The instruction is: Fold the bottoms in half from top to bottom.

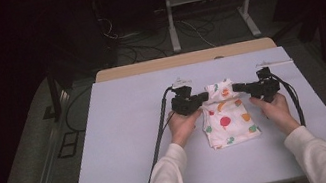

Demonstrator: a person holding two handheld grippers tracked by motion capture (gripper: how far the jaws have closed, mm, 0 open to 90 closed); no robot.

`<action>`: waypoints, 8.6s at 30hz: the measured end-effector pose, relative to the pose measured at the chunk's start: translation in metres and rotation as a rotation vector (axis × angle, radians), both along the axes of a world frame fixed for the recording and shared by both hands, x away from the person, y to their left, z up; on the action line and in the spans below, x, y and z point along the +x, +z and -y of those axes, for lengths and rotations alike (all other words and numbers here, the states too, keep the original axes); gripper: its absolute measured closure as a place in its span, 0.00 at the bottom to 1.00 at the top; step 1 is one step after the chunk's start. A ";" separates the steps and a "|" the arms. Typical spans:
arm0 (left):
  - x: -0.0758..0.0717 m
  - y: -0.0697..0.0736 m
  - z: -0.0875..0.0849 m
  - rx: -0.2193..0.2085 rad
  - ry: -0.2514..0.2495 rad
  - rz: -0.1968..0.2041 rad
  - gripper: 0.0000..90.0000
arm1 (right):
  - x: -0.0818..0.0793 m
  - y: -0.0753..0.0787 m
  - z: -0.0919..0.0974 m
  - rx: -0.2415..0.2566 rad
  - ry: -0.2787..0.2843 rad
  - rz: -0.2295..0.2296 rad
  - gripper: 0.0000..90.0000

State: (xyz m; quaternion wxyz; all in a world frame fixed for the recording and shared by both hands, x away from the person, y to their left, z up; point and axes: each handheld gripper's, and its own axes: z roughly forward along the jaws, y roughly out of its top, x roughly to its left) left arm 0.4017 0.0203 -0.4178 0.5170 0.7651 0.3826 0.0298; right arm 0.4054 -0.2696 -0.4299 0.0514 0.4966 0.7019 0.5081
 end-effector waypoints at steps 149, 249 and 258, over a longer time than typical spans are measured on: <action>-0.073 -0.018 -0.009 -0.020 -0.142 0.049 0.50 | -0.066 0.002 -0.043 -0.201 0.207 -0.318 0.98; 0.007 -0.016 -0.004 0.036 -0.108 -0.172 0.00 | -0.015 0.008 0.018 -0.122 0.205 -0.128 0.00; 0.010 -0.021 -0.005 0.042 -0.112 -0.191 0.00 | -0.008 -0.001 0.022 -0.099 0.199 -0.134 0.02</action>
